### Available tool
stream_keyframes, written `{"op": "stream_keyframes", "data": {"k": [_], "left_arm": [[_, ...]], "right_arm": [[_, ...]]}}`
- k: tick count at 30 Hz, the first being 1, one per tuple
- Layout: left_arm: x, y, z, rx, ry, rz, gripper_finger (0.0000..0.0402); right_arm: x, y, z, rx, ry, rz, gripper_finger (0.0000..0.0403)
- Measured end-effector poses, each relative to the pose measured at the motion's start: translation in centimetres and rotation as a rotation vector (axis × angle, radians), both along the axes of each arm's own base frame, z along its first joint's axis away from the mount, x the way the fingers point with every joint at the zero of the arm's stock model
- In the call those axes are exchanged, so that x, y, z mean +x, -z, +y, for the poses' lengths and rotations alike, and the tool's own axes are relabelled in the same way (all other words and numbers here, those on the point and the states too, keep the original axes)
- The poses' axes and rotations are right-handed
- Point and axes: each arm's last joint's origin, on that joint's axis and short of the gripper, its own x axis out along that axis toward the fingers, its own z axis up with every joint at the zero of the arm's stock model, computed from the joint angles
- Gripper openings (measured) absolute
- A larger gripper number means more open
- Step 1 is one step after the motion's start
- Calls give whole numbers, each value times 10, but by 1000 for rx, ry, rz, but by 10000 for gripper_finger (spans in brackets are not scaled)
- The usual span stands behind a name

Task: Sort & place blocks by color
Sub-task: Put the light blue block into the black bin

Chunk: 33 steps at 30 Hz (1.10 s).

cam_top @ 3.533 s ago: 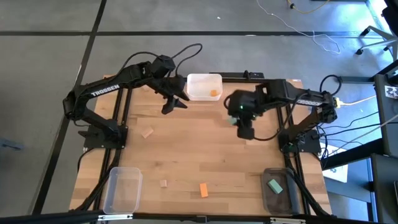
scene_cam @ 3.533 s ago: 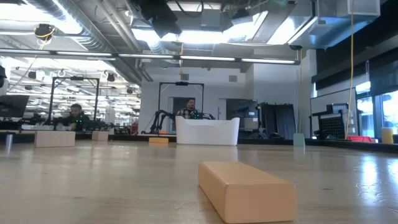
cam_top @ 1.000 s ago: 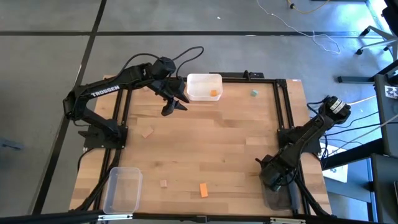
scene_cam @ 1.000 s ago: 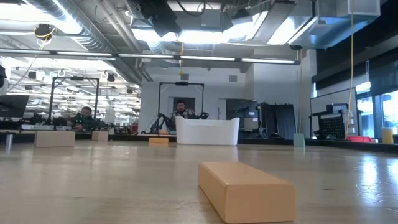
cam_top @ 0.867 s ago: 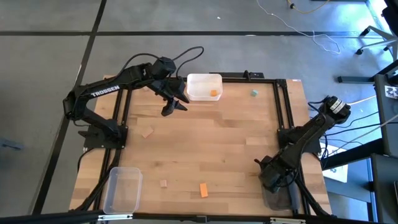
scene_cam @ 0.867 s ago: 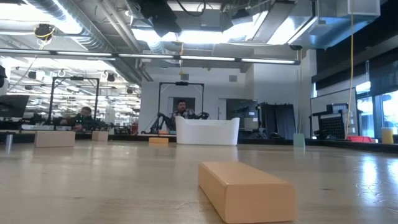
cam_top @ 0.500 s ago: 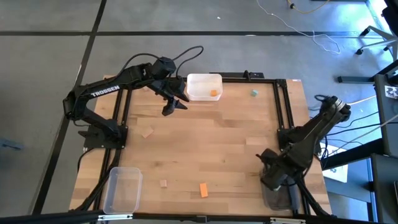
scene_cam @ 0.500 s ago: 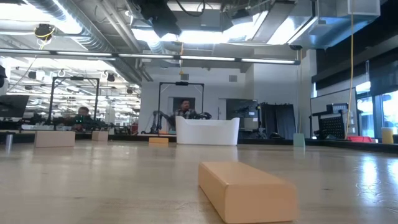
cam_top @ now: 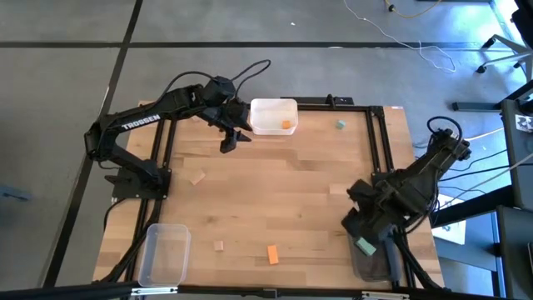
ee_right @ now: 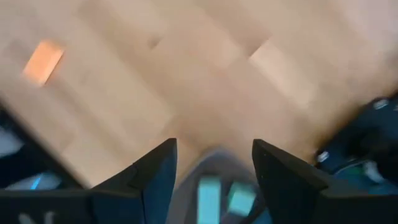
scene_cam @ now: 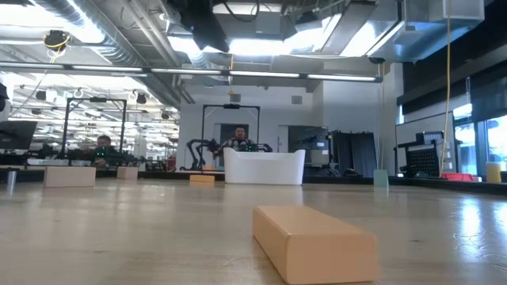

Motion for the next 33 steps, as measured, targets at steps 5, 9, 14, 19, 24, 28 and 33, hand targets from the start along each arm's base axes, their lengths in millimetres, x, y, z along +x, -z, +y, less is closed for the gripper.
{"op": "stream_keyframes", "data": {"k": [5,9,14,19,24,28,33], "left_arm": [[0,0,0,2,-19,5,174],[0,0,0,-32,-47,6,174],[0,0,0,-66,-75,6,174],[0,0,0,-72,-76,8,174],[0,0,0,-101,-89,7,174],[0,0,0,-114,-99,7,174],[0,0,0,-111,-100,8,174]], "right_arm": [[17,-1,-29,-25,159,10,210],[33,-2,-67,-26,319,14,210],[46,-3,-120,-83,361,56,210],[46,-4,-175,-169,396,119,210],[36,-4,-224,-181,434,172,202],[35,-3,-259,-193,559,89,198],[45,4,-291,-171,667,-26,197]]}}
